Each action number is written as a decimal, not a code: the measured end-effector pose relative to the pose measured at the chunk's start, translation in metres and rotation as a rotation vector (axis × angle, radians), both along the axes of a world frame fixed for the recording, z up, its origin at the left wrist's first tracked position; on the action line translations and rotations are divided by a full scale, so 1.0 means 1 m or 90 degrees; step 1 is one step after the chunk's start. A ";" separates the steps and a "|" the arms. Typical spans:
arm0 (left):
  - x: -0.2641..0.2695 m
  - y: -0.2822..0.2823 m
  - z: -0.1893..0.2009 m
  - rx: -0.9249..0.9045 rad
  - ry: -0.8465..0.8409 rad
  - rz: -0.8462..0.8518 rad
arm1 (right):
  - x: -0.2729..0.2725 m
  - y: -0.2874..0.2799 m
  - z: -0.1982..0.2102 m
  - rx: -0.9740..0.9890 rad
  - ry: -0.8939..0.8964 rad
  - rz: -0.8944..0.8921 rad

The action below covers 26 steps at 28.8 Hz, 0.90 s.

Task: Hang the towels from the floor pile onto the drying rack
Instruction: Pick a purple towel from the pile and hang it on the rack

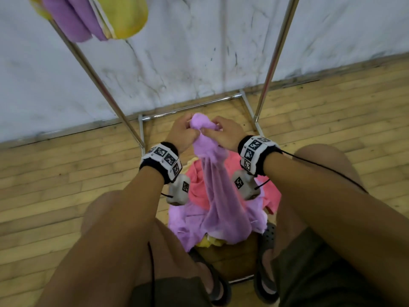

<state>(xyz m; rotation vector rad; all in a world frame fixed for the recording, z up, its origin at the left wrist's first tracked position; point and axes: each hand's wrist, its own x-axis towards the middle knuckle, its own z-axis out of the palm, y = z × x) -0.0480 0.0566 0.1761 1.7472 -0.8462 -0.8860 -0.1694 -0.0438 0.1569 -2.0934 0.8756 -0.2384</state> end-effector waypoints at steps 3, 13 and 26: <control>-0.001 0.008 0.025 -0.043 -0.008 0.007 | -0.009 0.000 0.024 0.038 -0.048 0.013; -0.004 0.025 0.055 -0.075 0.030 0.018 | -0.028 -0.002 0.064 0.075 -0.269 0.014; -0.009 0.018 0.061 -0.116 0.016 -0.028 | -0.022 0.006 0.061 0.127 -0.164 0.034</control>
